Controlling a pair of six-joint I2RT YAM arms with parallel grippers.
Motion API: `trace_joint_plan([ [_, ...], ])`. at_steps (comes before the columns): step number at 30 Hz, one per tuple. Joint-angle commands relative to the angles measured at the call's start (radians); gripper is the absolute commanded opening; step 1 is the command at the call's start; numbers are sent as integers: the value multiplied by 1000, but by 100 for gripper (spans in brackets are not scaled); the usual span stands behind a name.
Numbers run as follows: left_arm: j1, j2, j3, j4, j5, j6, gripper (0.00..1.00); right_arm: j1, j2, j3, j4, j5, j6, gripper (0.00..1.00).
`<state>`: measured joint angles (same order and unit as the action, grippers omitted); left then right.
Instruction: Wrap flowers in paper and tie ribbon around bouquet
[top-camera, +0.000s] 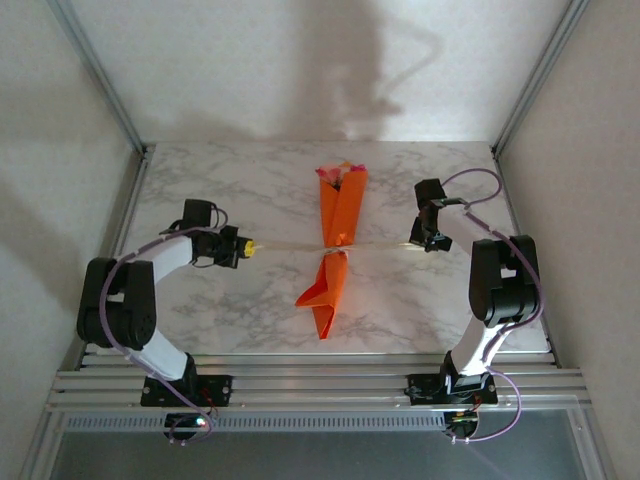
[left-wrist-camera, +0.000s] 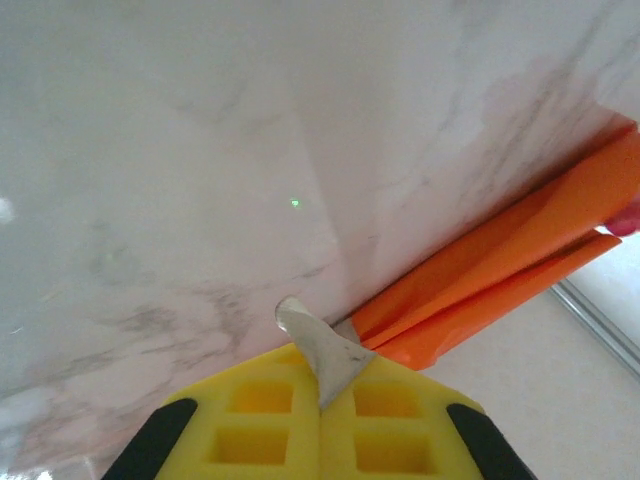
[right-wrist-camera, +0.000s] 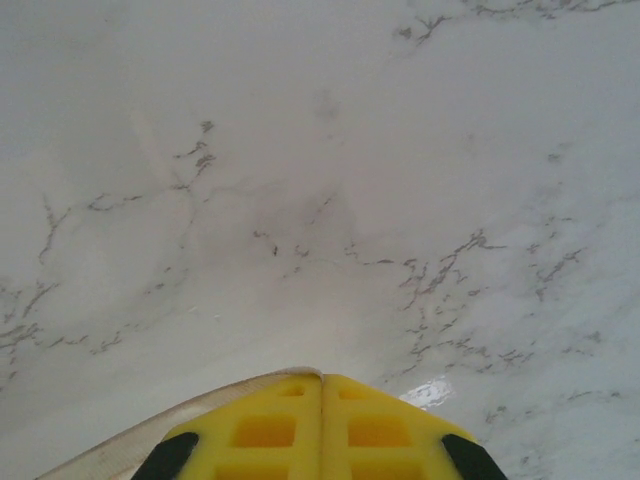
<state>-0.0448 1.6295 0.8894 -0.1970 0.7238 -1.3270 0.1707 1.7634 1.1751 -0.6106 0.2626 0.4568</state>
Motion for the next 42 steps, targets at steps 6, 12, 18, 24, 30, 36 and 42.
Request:
trace_joint_plan([
  [6, -68, 206, 393, -146, -51, 181, 87, -5, 11, 142, -81, -103, 1, 33],
  [12, -90, 250, 545, -208, -96, 249, 100, -5, 13, 245, -152, -161, -12, 52],
  [18, -92, 169, 612, -270, -249, 334, 100, -6, -61, 278, -163, -120, -12, 87],
  [24, -97, -94, 567, -267, -638, 526, 100, -4, -380, 81, 83, -11, -95, 99],
  [30, -111, -418, 222, -223, -1201, 607, 100, -3, -654, -211, 173, 314, -130, 99],
  [36, -94, -574, -157, 2, -1293, 906, 100, -3, -879, -647, 499, 160, -355, 99],
  [42, -77, -720, -488, 394, -1261, 1018, 100, -8, -862, -833, 693, 104, -362, 99],
])
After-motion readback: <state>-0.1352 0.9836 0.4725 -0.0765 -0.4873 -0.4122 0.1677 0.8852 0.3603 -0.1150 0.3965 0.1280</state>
